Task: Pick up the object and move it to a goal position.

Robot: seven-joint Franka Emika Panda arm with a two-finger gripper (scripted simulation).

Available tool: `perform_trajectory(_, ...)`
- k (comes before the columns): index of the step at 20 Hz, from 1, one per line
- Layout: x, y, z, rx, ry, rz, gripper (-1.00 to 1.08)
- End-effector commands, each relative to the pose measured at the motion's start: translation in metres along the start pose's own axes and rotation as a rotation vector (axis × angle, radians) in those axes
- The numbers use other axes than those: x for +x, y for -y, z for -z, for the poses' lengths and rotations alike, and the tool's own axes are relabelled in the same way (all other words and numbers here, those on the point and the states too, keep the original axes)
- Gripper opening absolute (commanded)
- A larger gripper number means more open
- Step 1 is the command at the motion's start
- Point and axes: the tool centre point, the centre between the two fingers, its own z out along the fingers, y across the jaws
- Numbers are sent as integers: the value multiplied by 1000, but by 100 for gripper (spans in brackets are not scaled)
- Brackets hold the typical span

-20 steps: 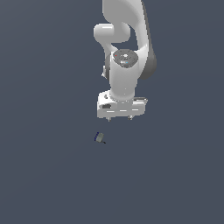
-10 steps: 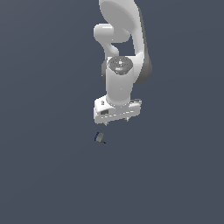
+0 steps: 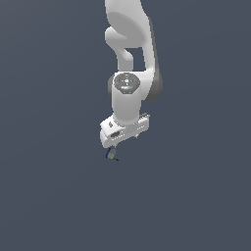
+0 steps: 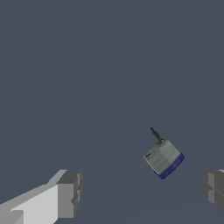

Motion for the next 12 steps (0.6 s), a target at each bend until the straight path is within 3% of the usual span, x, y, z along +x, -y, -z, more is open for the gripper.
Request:
perform_trajectory(1, -1, -5, -6, 0, 0, 63, 100)
perform_trajectory(12, -8, -28, -34, 1, 0, 331, 100)
